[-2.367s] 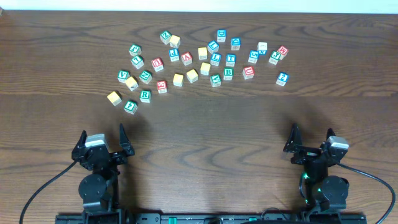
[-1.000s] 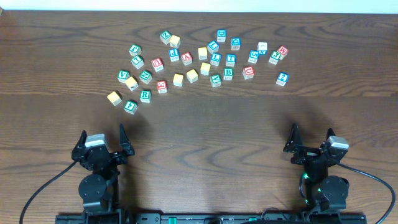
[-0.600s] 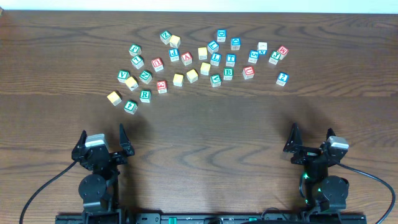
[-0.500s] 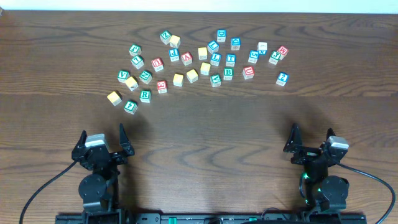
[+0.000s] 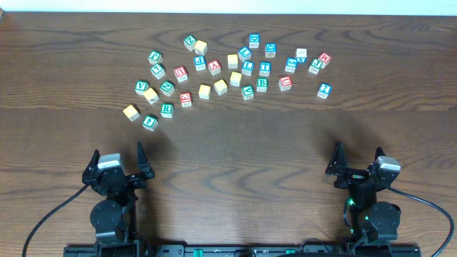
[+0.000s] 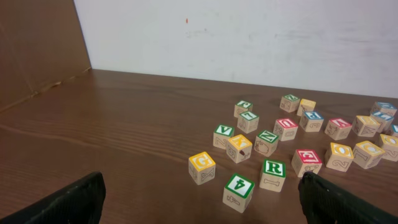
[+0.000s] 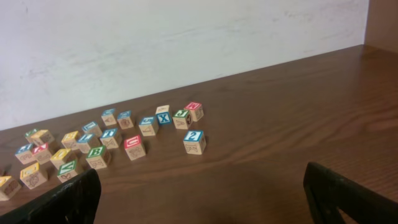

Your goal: Spell out ROBOT

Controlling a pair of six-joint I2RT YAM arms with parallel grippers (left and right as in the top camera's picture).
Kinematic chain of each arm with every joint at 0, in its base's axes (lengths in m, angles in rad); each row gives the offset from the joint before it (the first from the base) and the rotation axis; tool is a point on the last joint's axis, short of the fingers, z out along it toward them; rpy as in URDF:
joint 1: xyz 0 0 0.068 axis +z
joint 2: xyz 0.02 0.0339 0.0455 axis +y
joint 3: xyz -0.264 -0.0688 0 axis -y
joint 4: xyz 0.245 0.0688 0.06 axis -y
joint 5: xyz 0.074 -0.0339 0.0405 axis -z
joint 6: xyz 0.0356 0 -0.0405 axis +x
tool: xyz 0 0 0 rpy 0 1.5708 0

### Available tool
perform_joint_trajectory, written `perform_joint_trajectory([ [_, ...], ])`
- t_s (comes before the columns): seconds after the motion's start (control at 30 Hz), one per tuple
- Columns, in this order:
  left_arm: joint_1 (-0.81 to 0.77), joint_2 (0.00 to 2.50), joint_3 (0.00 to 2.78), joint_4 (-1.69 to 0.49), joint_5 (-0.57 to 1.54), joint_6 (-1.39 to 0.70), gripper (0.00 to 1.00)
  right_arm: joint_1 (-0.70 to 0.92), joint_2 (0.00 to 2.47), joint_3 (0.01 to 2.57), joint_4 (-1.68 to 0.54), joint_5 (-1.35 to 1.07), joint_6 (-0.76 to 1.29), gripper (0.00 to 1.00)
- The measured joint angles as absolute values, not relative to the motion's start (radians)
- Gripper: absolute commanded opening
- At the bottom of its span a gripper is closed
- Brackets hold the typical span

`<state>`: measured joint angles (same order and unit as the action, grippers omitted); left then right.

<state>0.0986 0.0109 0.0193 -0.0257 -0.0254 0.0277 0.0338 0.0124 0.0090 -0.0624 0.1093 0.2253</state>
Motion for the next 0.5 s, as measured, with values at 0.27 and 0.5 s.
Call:
perform_joint_trajectory([
  [0.27, 0.099, 0.011, 0.019, -0.026, -0.025, 0.027, 0.98, 0.034, 0.012, 0.009, -0.062, 0.109, 0.225, 0.99],
  [0.5, 0.099, 0.011, 0.019, -0.025, -0.025, 0.019, 0.98, 0.034, 0.012, 0.009, -0.062, 0.109, 0.225, 0.99],
])
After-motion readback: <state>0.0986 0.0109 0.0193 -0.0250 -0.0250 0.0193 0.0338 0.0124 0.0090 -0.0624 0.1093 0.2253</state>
